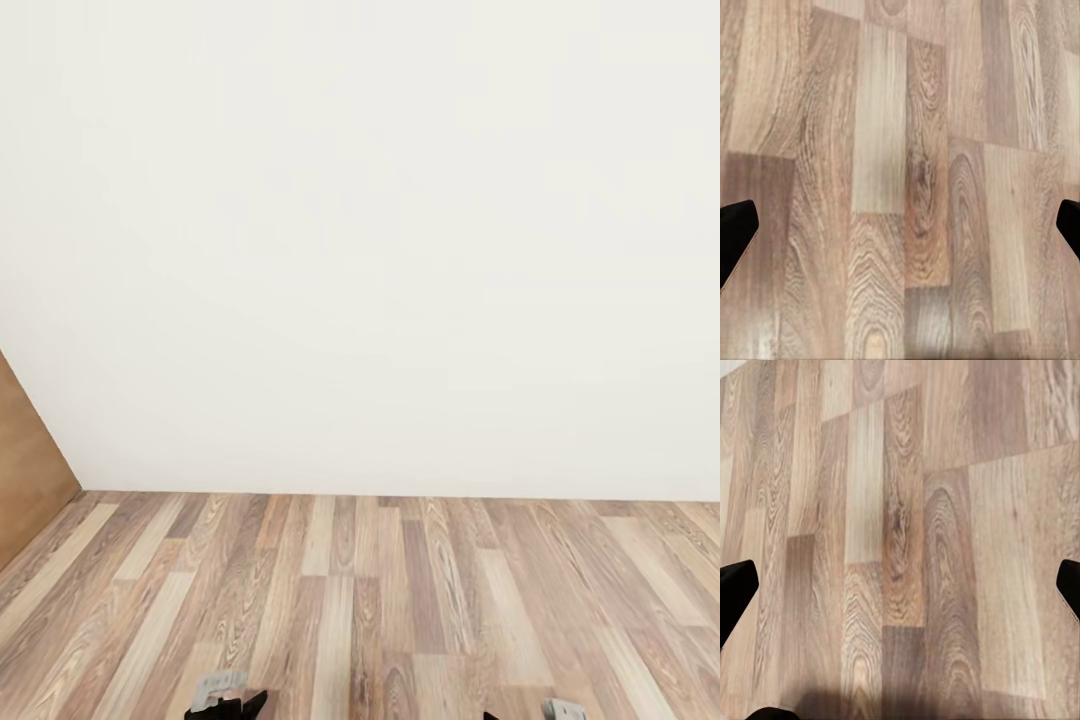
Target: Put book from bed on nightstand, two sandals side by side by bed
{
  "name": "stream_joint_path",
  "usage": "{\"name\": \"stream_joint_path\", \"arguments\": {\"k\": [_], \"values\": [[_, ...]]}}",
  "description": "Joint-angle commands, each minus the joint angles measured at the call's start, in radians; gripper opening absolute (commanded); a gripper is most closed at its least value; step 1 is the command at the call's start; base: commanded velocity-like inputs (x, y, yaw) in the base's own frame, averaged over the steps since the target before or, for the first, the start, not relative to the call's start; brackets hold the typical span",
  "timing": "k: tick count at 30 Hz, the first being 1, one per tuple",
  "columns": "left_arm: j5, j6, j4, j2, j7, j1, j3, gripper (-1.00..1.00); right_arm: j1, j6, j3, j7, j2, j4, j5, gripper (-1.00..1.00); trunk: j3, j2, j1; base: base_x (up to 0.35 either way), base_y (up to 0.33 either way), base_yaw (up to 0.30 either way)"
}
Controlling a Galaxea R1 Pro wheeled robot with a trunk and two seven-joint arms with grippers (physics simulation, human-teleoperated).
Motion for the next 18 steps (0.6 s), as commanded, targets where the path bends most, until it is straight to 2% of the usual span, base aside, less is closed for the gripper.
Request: {"name": "stream_joint_path", "arguments": {"k": [1,18], "values": [[-0.011,-0.005,0.001,0.000,-0.002,-0.001,0.008,1.00,-0.001,0.000,-0.002,0.005,0.000,0.002,-0.004,1.00,-0.001,0.000,0.000,0.332,0.000,0.000],[-0.011,-0.005,0.001,0.000,-0.002,-0.001,0.008,1.00,-0.001,0.000,-0.001,0.005,0.000,0.001,-0.004,1.00,-0.001,0.000,0.000,0.332,0.000,0.000]]}}
